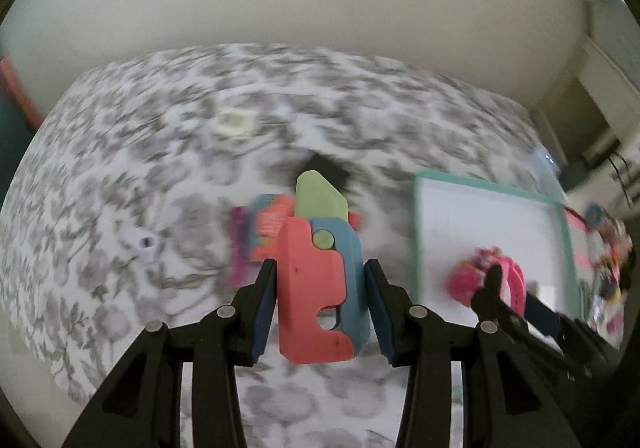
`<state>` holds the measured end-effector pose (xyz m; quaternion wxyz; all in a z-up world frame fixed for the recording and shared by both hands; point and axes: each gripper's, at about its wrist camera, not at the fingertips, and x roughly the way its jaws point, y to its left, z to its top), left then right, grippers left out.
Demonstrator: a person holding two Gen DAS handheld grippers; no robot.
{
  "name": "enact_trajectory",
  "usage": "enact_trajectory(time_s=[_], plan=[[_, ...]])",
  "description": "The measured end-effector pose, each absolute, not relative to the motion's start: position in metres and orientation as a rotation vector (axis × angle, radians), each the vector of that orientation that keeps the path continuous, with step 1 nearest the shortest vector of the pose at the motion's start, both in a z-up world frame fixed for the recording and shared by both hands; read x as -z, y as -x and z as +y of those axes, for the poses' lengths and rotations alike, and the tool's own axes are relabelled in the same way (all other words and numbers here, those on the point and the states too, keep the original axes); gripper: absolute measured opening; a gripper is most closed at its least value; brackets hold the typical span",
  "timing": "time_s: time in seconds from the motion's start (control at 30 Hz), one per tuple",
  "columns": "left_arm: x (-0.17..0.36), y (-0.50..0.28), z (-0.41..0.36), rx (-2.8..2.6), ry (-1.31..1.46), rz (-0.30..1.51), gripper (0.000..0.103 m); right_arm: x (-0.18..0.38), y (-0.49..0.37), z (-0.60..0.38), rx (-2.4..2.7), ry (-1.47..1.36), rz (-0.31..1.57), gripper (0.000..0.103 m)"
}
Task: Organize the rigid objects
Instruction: 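Lift the pink band into the tray with the right gripper while the left gripper carries the toy knife there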
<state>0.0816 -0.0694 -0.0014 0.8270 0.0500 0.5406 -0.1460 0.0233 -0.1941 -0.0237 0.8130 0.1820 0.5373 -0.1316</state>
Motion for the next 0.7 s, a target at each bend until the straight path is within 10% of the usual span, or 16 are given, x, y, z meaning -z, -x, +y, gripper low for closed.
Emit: enact_trajectory(time_s=[0.7], plan=[[0.062, -0.024, -0.217, 0.524, -0.389, 1.269, 0.045, 0.048, 0.064, -0.356, 0.837, -0.525, 1.143, 0.052]])
